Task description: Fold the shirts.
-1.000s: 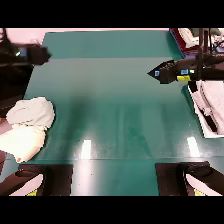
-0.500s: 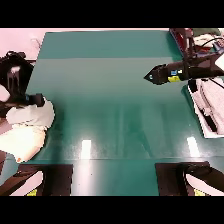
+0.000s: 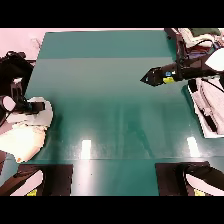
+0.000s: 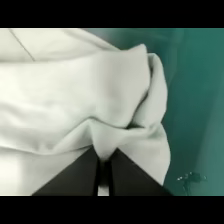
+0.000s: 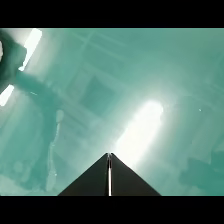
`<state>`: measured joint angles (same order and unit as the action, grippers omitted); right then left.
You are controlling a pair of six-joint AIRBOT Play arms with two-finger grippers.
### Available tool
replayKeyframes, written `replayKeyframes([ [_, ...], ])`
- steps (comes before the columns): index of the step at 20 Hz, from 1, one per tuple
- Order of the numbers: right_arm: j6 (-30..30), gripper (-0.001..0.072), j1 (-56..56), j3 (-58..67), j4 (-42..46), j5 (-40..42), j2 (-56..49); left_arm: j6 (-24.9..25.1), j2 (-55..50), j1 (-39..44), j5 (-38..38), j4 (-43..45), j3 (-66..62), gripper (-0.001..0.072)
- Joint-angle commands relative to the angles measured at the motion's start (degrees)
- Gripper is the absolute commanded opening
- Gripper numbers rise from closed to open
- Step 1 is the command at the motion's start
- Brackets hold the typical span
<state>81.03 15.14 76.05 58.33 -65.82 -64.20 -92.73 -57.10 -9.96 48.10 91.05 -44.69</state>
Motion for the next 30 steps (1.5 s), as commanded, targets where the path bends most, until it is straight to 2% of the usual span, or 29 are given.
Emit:
replayKeyframes([
  [1,0.0,0.0015,-1.1,0.1,-0.3,0.3,2.3,2.7,2.2,0.0,7.5,-3.8,-9.9,0.0024],
  [3,0.0,0.0015,-3.0,0.9,-0.3,0.2,4.8,7.4,4.2,3.2,13.0,-6.9,-21.1,0.0023],
  [5,0.0,0.0015,-5.4,4.4,-0.3,0.0,6.1,7.7,4.7,9.9,15.9,-6.7,-32.6,0.0022],
  [8,0.0,0.0015,-8.7,11.4,-0.3,-0.5,6.2,7.7,3.6,22.4,16.2,-6.6,-44.8,0.0021],
  [13,0.0,0.0015,-12.6,17.9,-0.2,-1.5,6.2,6.1,-2.3,41.3,16.5,-5.7,-48.5,0.0021],
  [17,0.0,0.0015,-14.6,19.3,-0.2,-3.6,6.3,4.7,-14.7,52.7,17.0,-6.9,-48.5,0.0034],
  [18,0.0,0.0015,-14.6,19.3,-0.2,-4.1,6.2,4.7,-17.9,54.3,16.4,-8.3,-48.5,0.0328],
  [19,0.0,0.0015,-14.6,19.3,-0.2,-4.7,6.2,4.5,-21.2,55.2,15.1,-10.5,-48.5,0.0699],
  [21,0.0,0.0015,-14.6,19.3,-0.2,-5.4,6.2,4.4,-25.6,54.5,12.6,-13.0,-48.5,0.0719],
  [23,0.0,0.0015,-14.6,19.3,-0.2,-6.3,6.2,2.5,-27.4,50.5,11.0,-13.1,-48.5,0.0719],
  [27,0.0,0.0015,-14.6,19.3,-0.2,-7.5,6.2,0.1,-30.0,36.1,13.4,-15.3,-47.8,0.0719],
  [30,0.0,0.0015,-14.6,19.3,-0.2,-8.4,6.2,0.5,-33.4,27.7,15.2,-23.2,-43.1,0.0719],
])
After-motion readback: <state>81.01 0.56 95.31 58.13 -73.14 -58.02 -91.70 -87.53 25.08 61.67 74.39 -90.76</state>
